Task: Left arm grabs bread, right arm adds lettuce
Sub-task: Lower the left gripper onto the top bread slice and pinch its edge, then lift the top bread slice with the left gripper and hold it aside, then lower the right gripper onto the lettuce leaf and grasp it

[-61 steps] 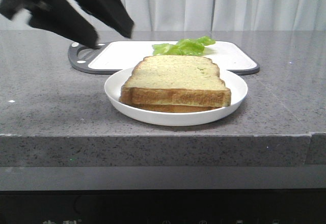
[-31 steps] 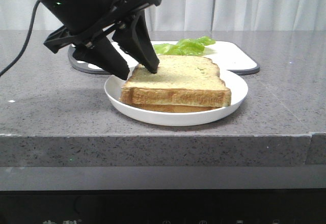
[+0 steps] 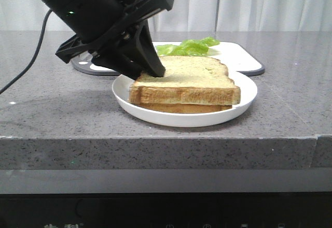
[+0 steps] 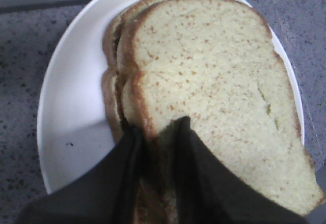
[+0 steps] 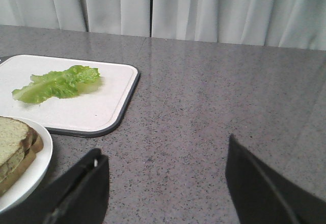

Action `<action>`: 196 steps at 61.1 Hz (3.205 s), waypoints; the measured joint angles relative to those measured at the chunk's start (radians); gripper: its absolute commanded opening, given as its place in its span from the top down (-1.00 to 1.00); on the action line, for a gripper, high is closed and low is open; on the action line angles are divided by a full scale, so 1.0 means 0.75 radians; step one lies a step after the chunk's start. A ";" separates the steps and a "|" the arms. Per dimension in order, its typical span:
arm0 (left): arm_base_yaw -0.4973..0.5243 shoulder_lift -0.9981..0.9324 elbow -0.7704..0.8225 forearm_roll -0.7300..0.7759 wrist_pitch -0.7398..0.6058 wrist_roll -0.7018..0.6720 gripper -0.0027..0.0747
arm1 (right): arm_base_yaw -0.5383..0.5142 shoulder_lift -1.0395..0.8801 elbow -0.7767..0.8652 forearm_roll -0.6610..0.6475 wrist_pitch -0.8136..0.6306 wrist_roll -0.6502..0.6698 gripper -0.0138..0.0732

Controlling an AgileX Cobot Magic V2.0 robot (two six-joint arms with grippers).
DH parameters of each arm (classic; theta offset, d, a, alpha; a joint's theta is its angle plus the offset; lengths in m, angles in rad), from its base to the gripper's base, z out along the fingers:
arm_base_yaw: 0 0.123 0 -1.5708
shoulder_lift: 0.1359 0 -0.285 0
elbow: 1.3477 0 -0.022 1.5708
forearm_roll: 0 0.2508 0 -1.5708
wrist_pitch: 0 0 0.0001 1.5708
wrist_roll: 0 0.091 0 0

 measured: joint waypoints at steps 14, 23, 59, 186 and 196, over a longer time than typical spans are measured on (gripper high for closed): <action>0.000 0.000 -0.005 -0.007 -0.001 0.000 0.98 | 0.000 0.000 0.000 0.000 0.011 0.000 -0.49; -0.001 -0.018 -0.026 0.000 0.021 0.000 0.98 | 0.000 0.000 0.000 0.000 0.011 0.000 -0.49; 0.204 -0.450 0.107 0.060 0.142 0.002 0.98 | 0.000 0.000 0.000 0.000 0.011 0.000 -0.49; 0.662 -1.009 0.427 0.201 0.132 0.004 0.98 | 0.183 2.176 -1.948 0.475 0.883 -0.674 -0.48; 0.662 -1.009 0.427 0.201 0.132 0.004 0.98 | 0.221 2.351 -2.173 0.475 1.004 -0.674 -0.48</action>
